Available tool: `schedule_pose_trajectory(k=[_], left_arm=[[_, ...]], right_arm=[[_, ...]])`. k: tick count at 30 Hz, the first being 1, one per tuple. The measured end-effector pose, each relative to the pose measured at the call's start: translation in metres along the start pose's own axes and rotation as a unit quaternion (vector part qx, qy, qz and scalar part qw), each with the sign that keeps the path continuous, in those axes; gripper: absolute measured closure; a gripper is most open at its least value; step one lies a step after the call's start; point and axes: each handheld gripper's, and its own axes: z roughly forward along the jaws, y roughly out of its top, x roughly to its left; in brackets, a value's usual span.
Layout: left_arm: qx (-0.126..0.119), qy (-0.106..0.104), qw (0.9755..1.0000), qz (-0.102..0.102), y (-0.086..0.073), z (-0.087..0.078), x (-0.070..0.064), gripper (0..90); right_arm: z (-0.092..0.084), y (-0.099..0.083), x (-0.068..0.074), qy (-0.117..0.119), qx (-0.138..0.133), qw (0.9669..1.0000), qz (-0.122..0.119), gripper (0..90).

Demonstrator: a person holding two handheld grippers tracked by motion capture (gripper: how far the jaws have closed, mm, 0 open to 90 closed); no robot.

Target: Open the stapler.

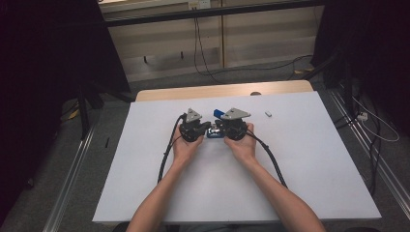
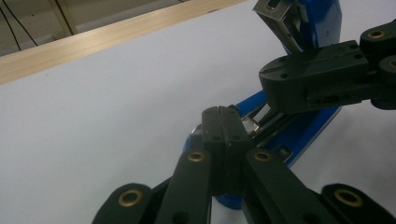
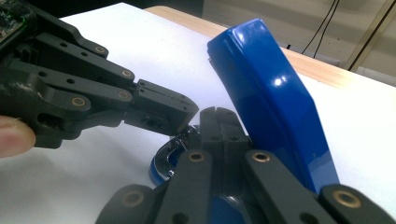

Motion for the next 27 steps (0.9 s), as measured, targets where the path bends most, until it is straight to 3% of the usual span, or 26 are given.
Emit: schedule_pose_trajectory(k=[27], left_arm=[[-0.003, -0.005, 1.0, 0.002, -0.0007, -0.0001, 0.0016, 90.0]], right_arm=[[-0.01, 0.0038, -0.0054, -0.018, -0.01, 0.9998, 0.007, 90.0]])
